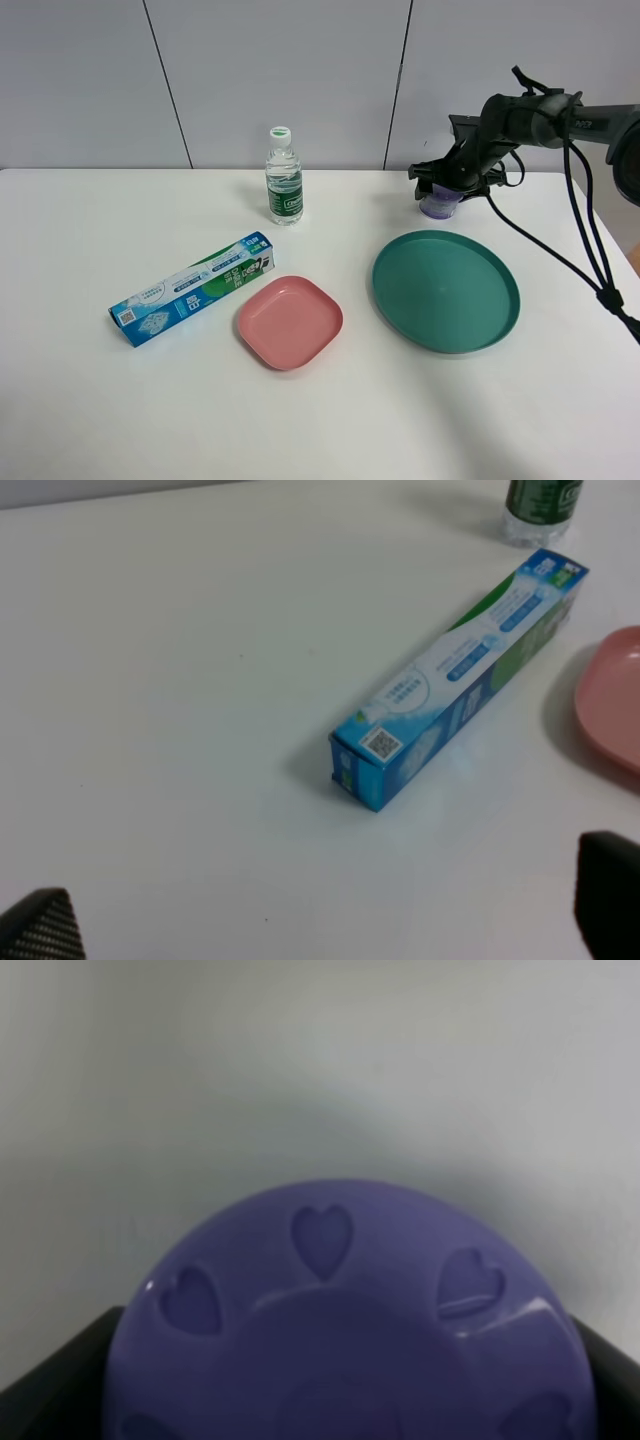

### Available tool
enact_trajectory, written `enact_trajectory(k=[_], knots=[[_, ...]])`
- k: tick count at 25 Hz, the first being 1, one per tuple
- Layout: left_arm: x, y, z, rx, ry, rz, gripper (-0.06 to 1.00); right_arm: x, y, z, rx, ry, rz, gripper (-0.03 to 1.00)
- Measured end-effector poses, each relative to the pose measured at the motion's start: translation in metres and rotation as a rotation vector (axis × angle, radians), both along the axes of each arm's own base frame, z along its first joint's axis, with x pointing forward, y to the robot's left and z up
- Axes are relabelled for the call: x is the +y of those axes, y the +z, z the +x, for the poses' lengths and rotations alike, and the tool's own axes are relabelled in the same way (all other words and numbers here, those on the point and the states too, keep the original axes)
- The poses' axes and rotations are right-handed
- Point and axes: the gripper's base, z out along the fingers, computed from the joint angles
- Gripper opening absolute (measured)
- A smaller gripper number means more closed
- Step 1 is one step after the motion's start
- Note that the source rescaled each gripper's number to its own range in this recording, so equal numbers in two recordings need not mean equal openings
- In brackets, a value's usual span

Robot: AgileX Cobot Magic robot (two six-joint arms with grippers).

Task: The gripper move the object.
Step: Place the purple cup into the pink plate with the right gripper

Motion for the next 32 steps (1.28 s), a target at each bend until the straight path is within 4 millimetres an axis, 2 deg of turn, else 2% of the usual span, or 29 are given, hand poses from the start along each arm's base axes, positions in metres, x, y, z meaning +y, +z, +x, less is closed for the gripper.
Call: enact_trajectory(k=[4, 9, 13, 17, 21, 25, 32], knots=[[0.000, 0.000, 0.000, 0.000, 0.000, 0.000, 1.00, 0.001, 0.021, 0.001, 0.009, 0.011, 0.004, 0.01], [0.000, 0.000, 0.000, 0.000, 0.000, 0.000, 1.00, 0.007, 0.075, -0.006, -0.001, 0.070, -0.002, 0.01], [0.000, 0.000, 0.000, 0.000, 0.000, 0.000, 1.00, 0.018, 0.106, -0.021, 0.019, 0.148, -0.019, 0.01], [0.000, 0.000, 0.000, 0.000, 0.000, 0.000, 1.00, 0.037, 0.123, -0.038, 0.071, 0.258, -0.044, 0.01], [0.000, 0.000, 0.000, 0.000, 0.000, 0.000, 1.00, 0.075, 0.134, -0.058, 0.114, 0.409, -0.065, 0.01], [0.000, 0.000, 0.000, 0.000, 0.000, 0.000, 1.00, 0.122, 0.139, -0.080, 0.124, 0.556, -0.067, 0.01], [0.000, 0.000, 0.000, 0.000, 0.000, 0.000, 1.00, 0.209, 0.144, -0.128, 0.088, 0.815, -0.091, 0.01]])
